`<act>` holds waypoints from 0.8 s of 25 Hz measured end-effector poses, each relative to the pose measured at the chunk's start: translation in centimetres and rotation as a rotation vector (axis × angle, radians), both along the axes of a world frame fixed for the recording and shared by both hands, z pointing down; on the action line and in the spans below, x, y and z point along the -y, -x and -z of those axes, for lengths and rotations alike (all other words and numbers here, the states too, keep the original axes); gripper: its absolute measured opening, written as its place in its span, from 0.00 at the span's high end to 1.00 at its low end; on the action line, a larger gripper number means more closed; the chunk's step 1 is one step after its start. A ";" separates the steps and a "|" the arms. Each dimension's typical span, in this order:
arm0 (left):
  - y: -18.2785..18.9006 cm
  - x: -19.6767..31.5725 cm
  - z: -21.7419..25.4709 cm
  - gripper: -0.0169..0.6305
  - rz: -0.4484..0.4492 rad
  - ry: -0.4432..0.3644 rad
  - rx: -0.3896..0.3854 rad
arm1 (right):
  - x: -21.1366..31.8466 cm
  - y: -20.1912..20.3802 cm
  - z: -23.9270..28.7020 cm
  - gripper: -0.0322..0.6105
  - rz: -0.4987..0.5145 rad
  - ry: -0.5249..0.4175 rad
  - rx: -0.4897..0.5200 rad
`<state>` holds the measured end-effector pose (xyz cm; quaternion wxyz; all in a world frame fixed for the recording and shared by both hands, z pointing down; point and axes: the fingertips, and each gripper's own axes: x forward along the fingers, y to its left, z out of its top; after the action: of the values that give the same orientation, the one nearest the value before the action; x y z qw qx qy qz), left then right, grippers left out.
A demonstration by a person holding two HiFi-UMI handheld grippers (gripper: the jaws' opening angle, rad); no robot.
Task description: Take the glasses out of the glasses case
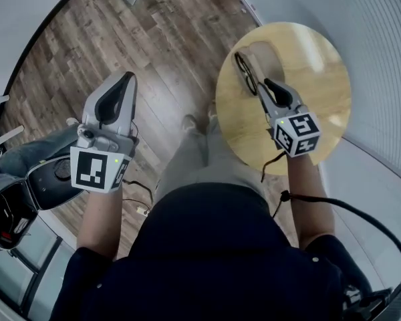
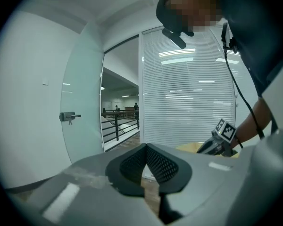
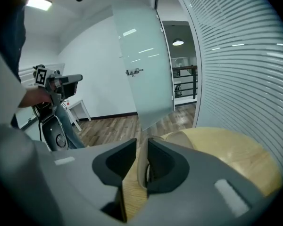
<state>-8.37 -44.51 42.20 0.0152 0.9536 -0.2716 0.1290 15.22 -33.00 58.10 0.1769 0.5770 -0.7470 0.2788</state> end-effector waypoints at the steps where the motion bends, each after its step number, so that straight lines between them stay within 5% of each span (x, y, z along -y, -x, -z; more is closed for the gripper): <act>1: -0.3 -0.1 -0.7 0.97 -0.005 0.010 0.010 | 0.0 -0.2 -1.0 0.82 0.001 0.012 -0.005; 9: -2.1 -0.5 -4.5 0.97 0.000 0.091 0.026 | 0.4 -0.7 -6.5 0.82 0.006 0.075 0.015; 20: 0.3 -0.1 -7.8 0.97 0.064 0.157 0.078 | 0.6 0.3 -10.6 0.82 0.055 0.139 0.028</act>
<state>-8.67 -44.40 49.99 0.0836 0.9346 -0.2912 0.1866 14.87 -33.56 68.65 0.2135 0.5386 -0.7439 0.3330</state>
